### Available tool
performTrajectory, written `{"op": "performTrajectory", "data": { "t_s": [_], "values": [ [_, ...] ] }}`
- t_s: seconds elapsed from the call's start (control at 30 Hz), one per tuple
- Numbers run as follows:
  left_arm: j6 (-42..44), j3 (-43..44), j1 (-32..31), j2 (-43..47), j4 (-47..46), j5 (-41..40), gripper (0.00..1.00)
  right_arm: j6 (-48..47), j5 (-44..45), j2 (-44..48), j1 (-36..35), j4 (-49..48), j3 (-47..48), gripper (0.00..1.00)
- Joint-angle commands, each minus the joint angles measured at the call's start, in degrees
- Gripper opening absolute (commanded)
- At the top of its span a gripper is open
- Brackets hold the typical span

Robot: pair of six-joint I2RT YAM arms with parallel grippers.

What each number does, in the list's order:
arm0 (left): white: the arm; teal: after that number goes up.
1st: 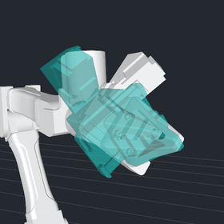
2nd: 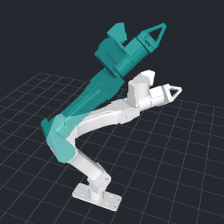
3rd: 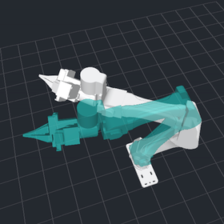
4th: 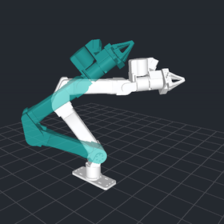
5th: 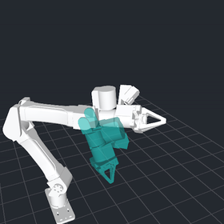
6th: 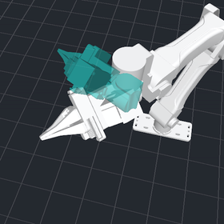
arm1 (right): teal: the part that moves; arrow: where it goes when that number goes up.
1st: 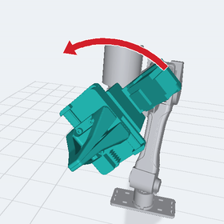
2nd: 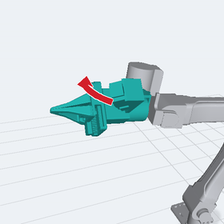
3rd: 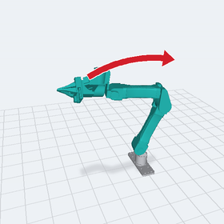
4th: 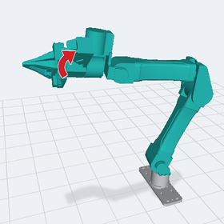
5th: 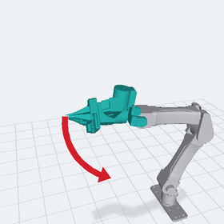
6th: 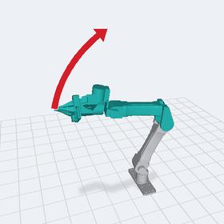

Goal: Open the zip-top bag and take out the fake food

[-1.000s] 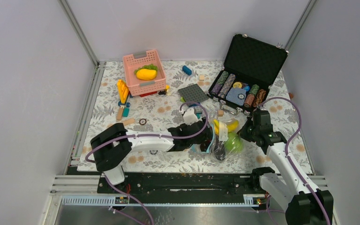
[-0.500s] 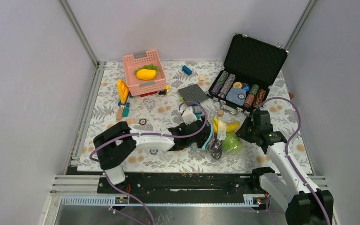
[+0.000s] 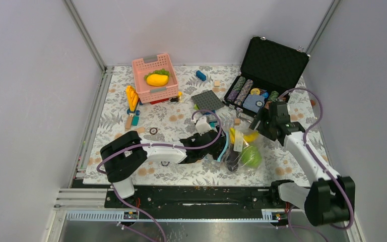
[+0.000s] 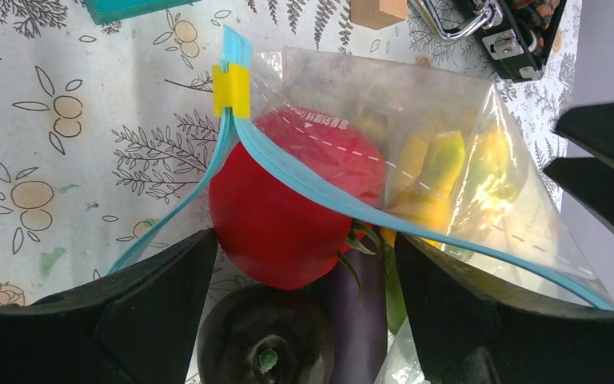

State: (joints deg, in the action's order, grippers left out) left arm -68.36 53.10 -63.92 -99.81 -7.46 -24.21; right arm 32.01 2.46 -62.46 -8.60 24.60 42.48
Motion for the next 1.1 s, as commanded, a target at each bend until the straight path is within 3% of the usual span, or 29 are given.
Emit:
{"op": "performTrajectory", "data": {
  "t_s": [0.0,0.23,0.47,0.7,0.83,0.93,1.07],
  "values": [
    [1.0,0.3,0.0,1.9,-4.0,1.0,0.83,2.9,1.6,-7.6,-0.2,-2.2,3.3,0.8],
    [1.2,0.5,0.1,2.1,-3.3,0.8,0.83,2.2,-2.0,-17.0,-0.3,-4.0,4.5,0.81],
    [1.4,1.0,0.2,2.1,-1.2,-0.3,0.87,-0.6,-12.7,-15.8,-0.4,-10.8,-1.5,0.52],
    [1.7,2.2,0.5,1.4,1.5,-1.2,0.95,-6.3,-23.8,-17.8,-0.6,-10.8,-1.4,0.3],
    [1.8,2.3,0.6,1.0,2.2,-1.2,0.95,-6.9,-28.1,-18.8,-0.7,-10.3,-2.2,0.24],
    [1.7,2.2,0.6,0.7,2.2,-1.3,0.91,-6.7,-30.3,-18.6,-0.8,-10.4,-3.0,0.2],
    [2.0,1.5,0.5,1.1,1.5,-1.1,0.74,-6.2,-28.8,-17.4,-0.8,-10.1,-3.9,0.14]
  ]
}}
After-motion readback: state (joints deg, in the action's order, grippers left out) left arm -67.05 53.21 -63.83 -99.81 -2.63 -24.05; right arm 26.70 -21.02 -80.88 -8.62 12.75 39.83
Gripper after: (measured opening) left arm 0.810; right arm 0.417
